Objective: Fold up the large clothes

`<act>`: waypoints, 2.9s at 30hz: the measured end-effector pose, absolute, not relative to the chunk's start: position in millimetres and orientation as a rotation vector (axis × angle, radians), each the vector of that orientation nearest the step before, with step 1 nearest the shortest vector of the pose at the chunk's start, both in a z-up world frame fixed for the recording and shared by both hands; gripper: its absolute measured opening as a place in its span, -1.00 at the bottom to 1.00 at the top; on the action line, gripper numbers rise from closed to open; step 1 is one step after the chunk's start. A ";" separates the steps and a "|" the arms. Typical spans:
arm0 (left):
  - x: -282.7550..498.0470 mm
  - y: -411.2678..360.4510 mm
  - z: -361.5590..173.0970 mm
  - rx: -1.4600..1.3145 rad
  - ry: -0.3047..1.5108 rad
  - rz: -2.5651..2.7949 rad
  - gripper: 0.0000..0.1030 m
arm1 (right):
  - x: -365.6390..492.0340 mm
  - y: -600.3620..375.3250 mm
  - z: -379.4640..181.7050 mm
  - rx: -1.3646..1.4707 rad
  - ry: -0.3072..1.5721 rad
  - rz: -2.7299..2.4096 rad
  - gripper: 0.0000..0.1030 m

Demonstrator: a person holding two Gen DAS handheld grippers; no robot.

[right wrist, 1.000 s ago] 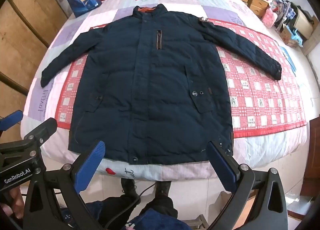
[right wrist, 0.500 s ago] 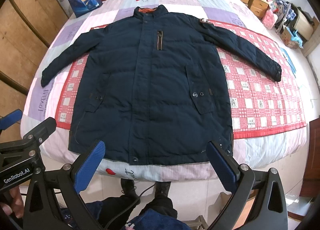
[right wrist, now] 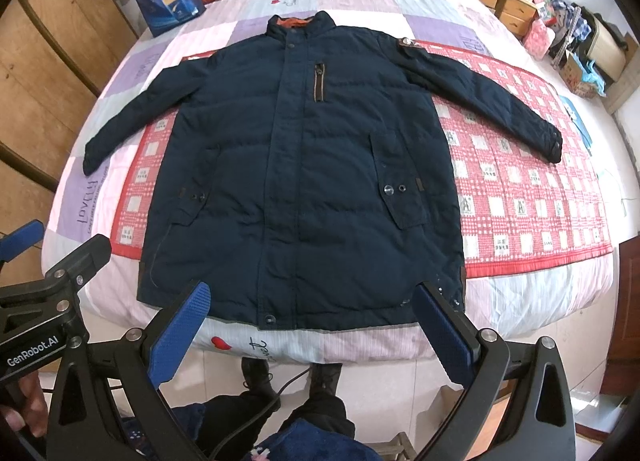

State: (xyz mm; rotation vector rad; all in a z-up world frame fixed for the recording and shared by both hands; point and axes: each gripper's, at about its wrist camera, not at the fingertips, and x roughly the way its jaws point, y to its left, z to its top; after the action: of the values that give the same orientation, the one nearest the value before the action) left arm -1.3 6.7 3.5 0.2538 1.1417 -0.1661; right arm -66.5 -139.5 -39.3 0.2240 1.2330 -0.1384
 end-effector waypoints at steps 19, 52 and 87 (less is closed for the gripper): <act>-1.8 6.2 4.5 0.252 1.139 -0.166 0.99 | -66.1 -142.5 -37.1 0.223 1.229 -0.138 1.00; 2.1 -17.7 19.3 0.255 1.103 -0.148 0.99 | -65.7 -177.6 -21.0 0.219 1.193 -0.120 1.00; 88.3 21.9 -1.8 0.253 1.084 -0.248 0.99 | 2.5 -127.9 -16.3 0.199 1.167 -0.256 1.00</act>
State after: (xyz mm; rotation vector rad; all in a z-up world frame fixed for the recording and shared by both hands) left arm 88.3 21.9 -1.8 0.2526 1.0836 -0.2482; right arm 2.5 -127.9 -16.3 0.1991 1.1671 -0.2564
